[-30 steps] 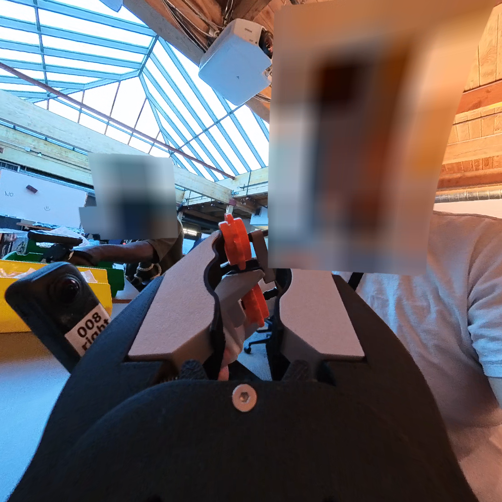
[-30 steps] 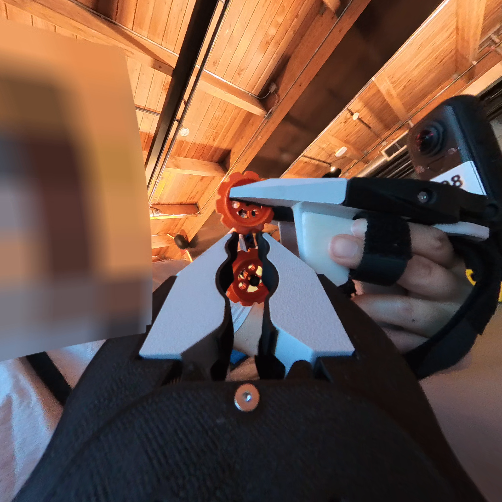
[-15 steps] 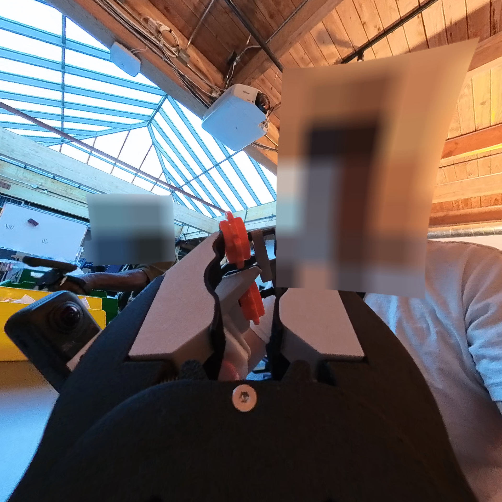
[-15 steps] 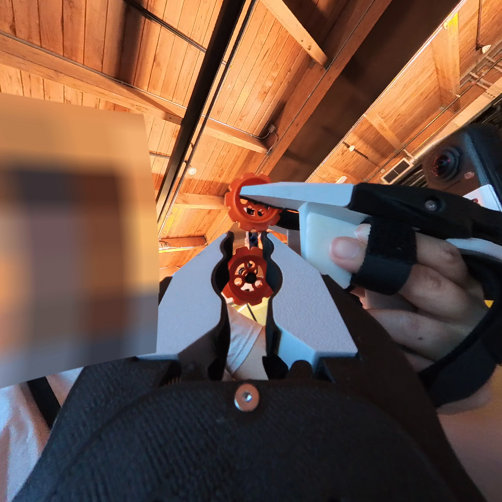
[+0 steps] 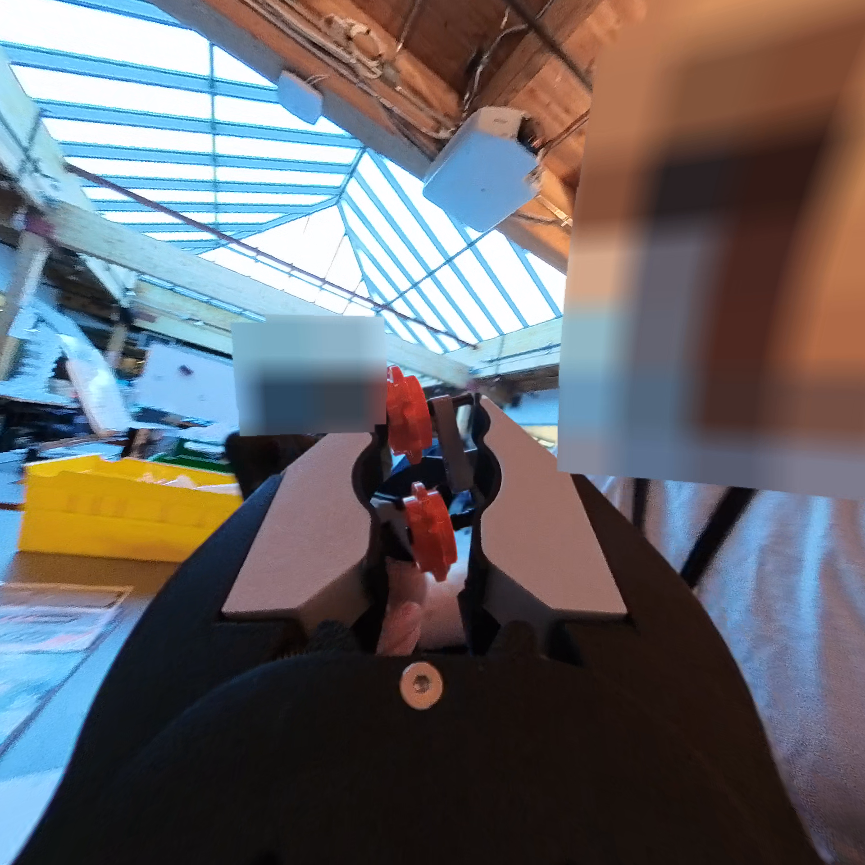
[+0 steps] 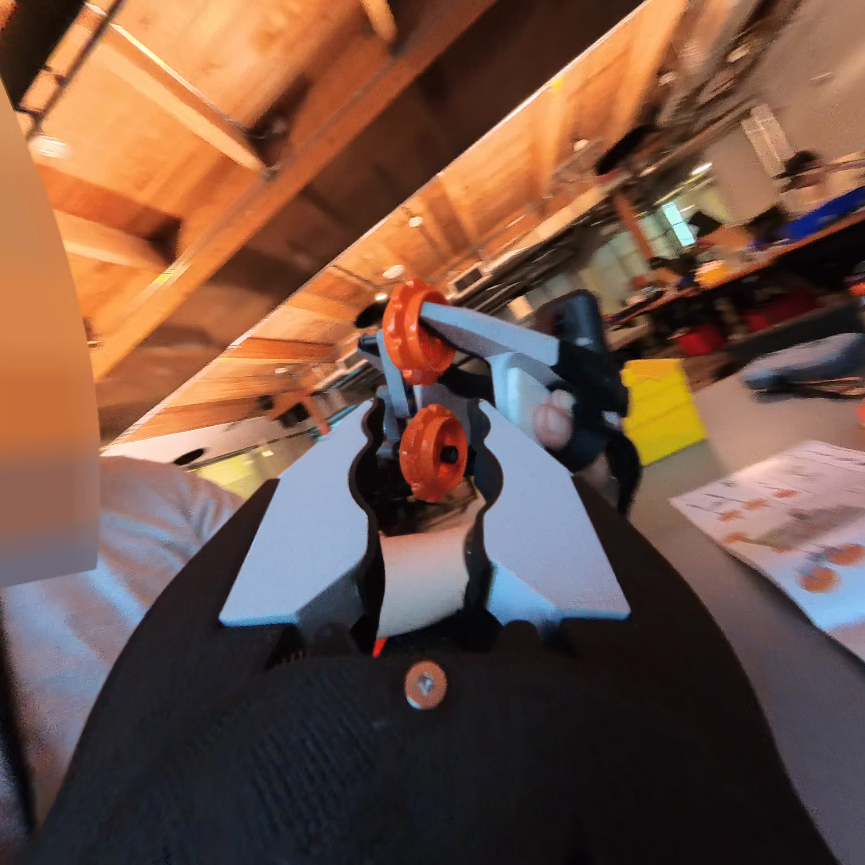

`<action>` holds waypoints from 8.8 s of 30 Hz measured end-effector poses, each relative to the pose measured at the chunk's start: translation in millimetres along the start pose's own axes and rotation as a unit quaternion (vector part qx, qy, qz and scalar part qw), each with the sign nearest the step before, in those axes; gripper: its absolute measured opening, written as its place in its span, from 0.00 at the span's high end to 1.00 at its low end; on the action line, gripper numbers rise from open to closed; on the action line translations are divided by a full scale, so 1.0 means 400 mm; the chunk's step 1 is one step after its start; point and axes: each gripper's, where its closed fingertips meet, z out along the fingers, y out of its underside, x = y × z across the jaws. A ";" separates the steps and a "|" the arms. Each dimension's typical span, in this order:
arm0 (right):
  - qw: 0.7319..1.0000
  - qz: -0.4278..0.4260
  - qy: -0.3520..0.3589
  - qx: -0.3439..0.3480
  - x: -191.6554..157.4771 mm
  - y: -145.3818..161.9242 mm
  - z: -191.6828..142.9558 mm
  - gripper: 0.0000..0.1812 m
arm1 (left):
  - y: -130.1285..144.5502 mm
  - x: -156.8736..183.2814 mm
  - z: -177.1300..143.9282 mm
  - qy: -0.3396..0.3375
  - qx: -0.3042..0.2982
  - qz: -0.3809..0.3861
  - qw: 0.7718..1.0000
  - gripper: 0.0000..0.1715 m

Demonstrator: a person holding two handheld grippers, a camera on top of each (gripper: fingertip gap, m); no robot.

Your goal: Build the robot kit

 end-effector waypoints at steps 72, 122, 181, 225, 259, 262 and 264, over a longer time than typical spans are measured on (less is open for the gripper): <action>0.895 -0.212 0.391 -0.024 0.188 -0.013 -0.146 0.82 | 0.072 -0.247 -0.130 -0.486 -0.356 0.154 0.783 0.98; 0.866 -0.312 0.379 -0.095 -0.004 0.059 -0.109 0.79 | 0.115 -0.095 -0.090 -0.564 -0.323 0.065 0.757 0.98; 0.877 -0.154 0.453 -0.039 0.142 0.112 -0.176 0.91 | 0.232 -0.167 -0.138 -0.653 -0.157 0.040 0.740 0.98; 0.837 -0.254 0.478 -0.077 0.113 0.097 -0.188 0.97 | 0.211 -0.150 -0.082 -0.569 -0.220 -0.035 0.792 0.94; 0.839 -0.235 0.481 -0.097 0.133 0.113 -0.209 0.97 | 0.246 -0.183 -0.111 -0.561 -0.274 -0.109 0.774 0.99; 0.846 -0.230 0.470 -0.103 0.132 0.124 -0.201 0.97 | 0.249 -0.174 -0.120 -0.560 -0.279 -0.112 0.772 0.99; 0.850 -0.234 0.457 -0.119 0.129 0.134 -0.191 0.97 | 0.241 -0.158 -0.128 -0.560 -0.274 -0.128 0.772 0.99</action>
